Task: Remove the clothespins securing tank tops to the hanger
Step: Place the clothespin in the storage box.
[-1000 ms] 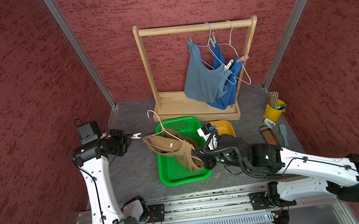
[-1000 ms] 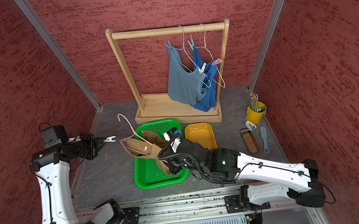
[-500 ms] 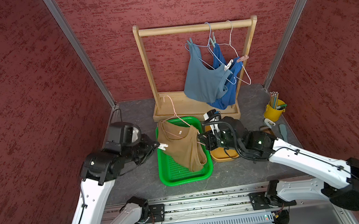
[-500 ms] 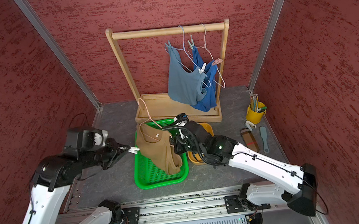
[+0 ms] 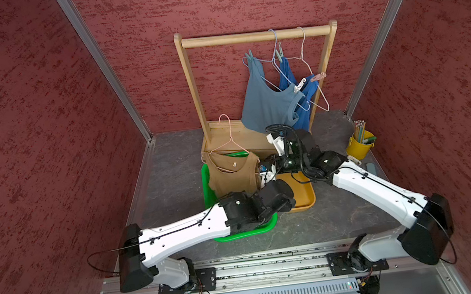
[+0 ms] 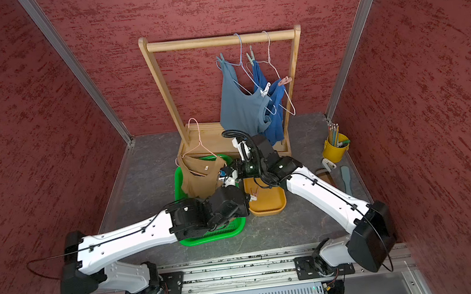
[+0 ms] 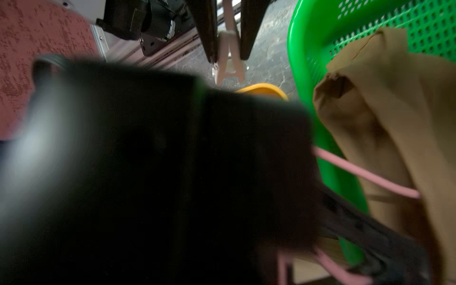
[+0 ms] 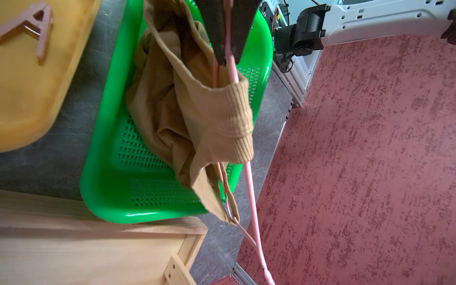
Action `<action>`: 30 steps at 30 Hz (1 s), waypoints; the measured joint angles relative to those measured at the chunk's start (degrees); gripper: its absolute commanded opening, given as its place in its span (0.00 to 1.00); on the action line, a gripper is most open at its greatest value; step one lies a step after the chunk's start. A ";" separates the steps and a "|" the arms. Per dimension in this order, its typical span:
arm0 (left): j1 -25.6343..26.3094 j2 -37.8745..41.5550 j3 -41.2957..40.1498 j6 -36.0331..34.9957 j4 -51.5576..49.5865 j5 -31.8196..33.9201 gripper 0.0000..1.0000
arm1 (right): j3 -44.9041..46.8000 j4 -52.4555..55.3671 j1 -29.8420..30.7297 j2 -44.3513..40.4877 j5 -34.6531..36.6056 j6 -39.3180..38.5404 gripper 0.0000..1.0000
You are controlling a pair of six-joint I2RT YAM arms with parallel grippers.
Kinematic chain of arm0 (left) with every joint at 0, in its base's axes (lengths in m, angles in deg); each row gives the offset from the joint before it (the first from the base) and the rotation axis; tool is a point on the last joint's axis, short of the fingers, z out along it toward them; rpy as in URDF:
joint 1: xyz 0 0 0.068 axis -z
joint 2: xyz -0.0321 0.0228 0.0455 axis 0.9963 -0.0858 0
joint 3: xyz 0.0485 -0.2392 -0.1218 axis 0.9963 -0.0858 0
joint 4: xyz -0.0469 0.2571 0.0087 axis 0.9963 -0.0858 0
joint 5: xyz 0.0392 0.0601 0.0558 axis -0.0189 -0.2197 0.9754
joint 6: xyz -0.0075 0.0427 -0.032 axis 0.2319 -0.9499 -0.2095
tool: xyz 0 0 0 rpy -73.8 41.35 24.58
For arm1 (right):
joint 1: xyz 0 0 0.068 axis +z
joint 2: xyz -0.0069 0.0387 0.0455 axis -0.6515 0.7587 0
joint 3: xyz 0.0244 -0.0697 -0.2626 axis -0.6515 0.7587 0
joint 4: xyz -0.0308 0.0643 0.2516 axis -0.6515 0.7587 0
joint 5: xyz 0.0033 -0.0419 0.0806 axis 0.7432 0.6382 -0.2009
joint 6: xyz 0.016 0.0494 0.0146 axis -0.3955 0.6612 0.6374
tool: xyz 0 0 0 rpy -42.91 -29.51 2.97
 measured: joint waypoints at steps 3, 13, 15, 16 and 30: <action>-1.27 -0.33 -3.65 -0.52 6.47 1.27 0.04 | 0.00 0.07 -2.08 -0.15 -2.40 0.46 0.00; -2.75 -8.37 -7.26 1.01 17.81 3.72 0.05 | 0.09 0.35 -6.54 -1.62 -8.04 2.71 0.00; -2.25 -9.66 -7.58 1.44 17.86 4.20 0.05 | 0.07 0.17 -6.56 -1.66 -8.81 3.04 0.00; -2.21 -9.68 -8.07 1.86 18.01 4.52 0.05 | 0.09 0.24 -6.60 -1.64 -8.90 3.17 0.00; -2.75 -22.32 -3.58 3.10 18.43 2.34 0.22 | -0.20 -2.91 -7.02 -2.93 -13.40 8.17 0.00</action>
